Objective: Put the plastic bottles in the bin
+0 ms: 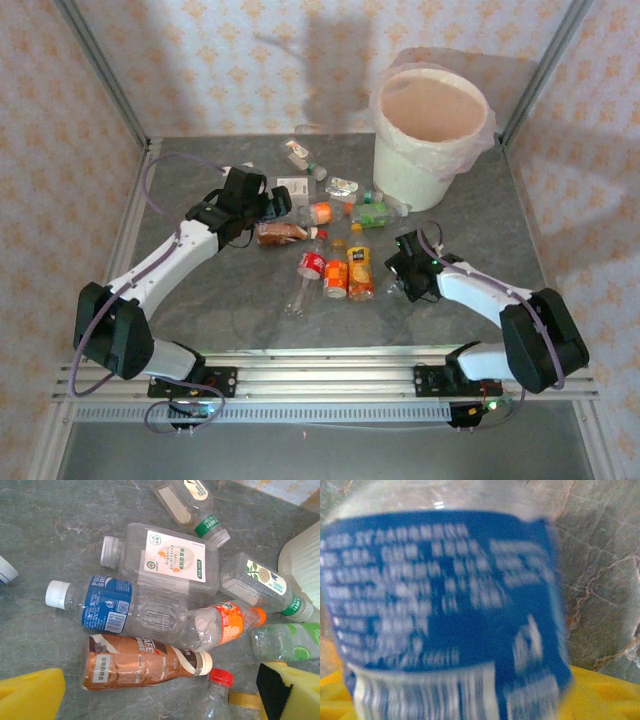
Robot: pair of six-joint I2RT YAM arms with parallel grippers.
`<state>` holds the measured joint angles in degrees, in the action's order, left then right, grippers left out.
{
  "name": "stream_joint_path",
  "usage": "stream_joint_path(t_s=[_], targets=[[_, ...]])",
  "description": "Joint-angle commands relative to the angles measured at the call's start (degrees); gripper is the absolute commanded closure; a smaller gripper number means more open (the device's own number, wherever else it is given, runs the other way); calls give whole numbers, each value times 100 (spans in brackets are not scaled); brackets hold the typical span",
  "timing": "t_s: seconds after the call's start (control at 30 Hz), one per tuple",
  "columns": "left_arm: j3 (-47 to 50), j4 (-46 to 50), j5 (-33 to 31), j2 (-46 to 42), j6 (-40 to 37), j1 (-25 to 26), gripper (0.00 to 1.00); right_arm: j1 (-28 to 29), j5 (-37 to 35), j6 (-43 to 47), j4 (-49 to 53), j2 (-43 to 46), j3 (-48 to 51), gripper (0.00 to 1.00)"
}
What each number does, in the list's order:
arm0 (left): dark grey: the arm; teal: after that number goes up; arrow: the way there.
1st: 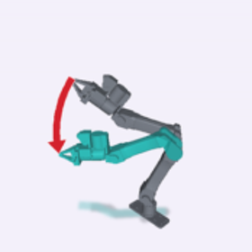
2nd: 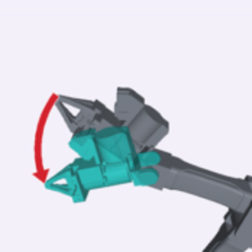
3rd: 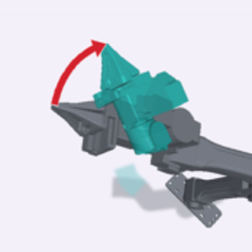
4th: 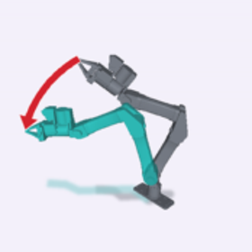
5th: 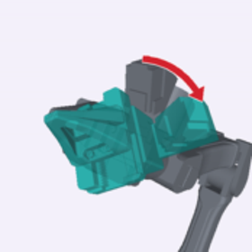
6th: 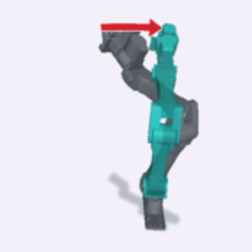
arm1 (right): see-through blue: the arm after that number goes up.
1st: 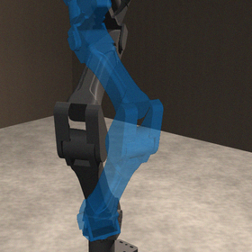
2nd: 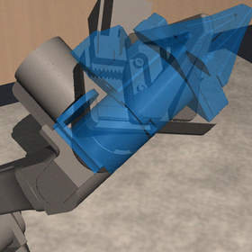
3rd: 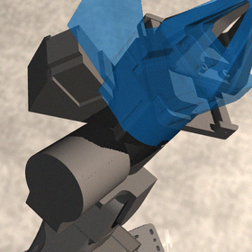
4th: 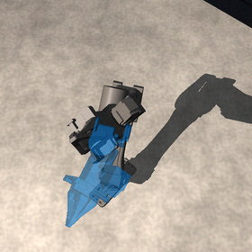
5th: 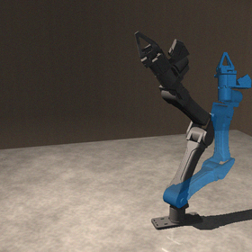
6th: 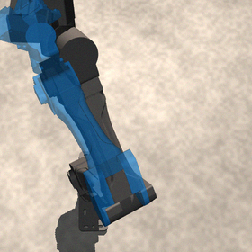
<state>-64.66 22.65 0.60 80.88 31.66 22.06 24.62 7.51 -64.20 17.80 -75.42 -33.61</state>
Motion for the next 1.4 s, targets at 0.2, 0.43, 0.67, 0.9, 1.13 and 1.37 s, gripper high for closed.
stream_joint_path(t_s=[0.2,0.43,0.67,0.9,1.13,1.37], targets=[[298,-149,116,-99,161,-44,0,31,-681,608,299,258,-2,47],[313,-165,100,-112,-195,-45,0,91,-492,1586,116,513,45,52],[30,1,-2,-188,-645,-44,0,268,-783,2290,-258,991,100,55],[-48,113,-436,-439,-933,-45,0,742,-581,3317,-1080,1897,119,60],[-70,169,-798,-416,-1140,-49,0,772,806,4226,-1583,1059,-908,63],[-560,681,-814,-277,-622,-141,0,779,1377,5102,-1954,101,-2496,62]])
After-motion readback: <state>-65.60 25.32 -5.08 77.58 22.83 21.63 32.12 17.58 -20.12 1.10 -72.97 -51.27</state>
